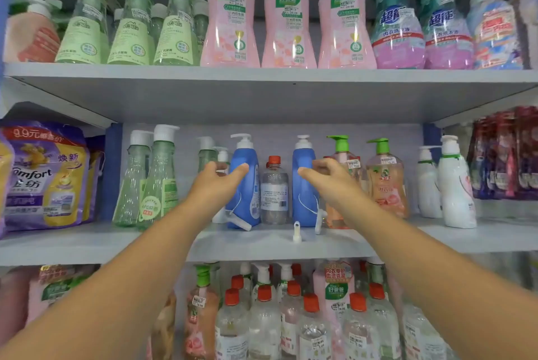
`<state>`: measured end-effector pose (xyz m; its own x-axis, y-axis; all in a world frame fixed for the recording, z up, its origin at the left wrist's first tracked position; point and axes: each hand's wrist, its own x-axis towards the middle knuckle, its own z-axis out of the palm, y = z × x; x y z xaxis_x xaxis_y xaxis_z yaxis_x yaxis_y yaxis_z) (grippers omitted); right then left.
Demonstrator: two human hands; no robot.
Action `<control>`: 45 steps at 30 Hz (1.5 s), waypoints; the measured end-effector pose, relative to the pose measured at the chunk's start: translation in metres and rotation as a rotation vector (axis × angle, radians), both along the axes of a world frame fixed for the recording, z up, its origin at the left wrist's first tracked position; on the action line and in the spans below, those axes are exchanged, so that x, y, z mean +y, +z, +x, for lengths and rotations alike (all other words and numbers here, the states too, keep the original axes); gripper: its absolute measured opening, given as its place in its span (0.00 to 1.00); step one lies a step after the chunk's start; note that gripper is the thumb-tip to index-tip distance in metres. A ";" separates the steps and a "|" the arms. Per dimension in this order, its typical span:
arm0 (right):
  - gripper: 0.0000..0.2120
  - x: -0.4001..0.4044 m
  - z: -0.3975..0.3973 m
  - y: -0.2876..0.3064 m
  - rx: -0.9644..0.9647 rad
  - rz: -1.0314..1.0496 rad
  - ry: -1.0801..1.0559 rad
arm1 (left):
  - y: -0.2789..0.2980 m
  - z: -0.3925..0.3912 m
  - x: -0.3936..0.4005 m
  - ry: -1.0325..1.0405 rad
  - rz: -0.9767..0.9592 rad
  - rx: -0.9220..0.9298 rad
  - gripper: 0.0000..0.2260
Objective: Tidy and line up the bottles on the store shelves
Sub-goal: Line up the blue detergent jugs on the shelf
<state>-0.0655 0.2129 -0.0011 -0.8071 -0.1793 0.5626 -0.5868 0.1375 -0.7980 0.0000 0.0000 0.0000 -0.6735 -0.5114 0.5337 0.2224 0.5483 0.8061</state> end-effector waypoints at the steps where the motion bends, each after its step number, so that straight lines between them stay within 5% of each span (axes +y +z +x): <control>1: 0.27 -0.004 -0.002 0.000 0.006 0.003 -0.057 | 0.001 -0.004 0.000 0.022 0.009 -0.015 0.27; 4: 0.19 -0.019 -0.016 -0.001 -0.027 0.034 -0.149 | 0.003 -0.024 -0.008 0.054 0.091 -0.046 0.24; 7: 0.13 -0.034 -0.036 -0.004 -0.034 0.029 -0.164 | 0.000 -0.043 -0.012 0.029 0.140 -0.005 0.10; 11: 0.07 -0.049 -0.066 -0.002 -0.077 -0.053 -0.176 | -0.003 -0.065 -0.021 -0.121 0.221 0.068 0.08; 19: 0.10 -0.058 -0.087 0.001 -0.162 -0.187 0.025 | -0.001 -0.063 -0.028 -0.258 0.225 0.003 0.14; 26: 0.12 -0.026 -0.047 0.017 -0.258 -0.212 0.074 | 0.012 -0.021 -0.010 -0.236 0.189 -0.051 0.10; 38: 0.15 0.014 0.023 0.019 -0.069 -0.188 0.028 | 0.004 0.052 0.020 -0.225 0.141 0.005 0.11; 45: 0.13 0.054 0.094 0.014 0.009 -0.183 0.293 | -0.010 0.137 0.059 -0.126 0.224 0.185 0.11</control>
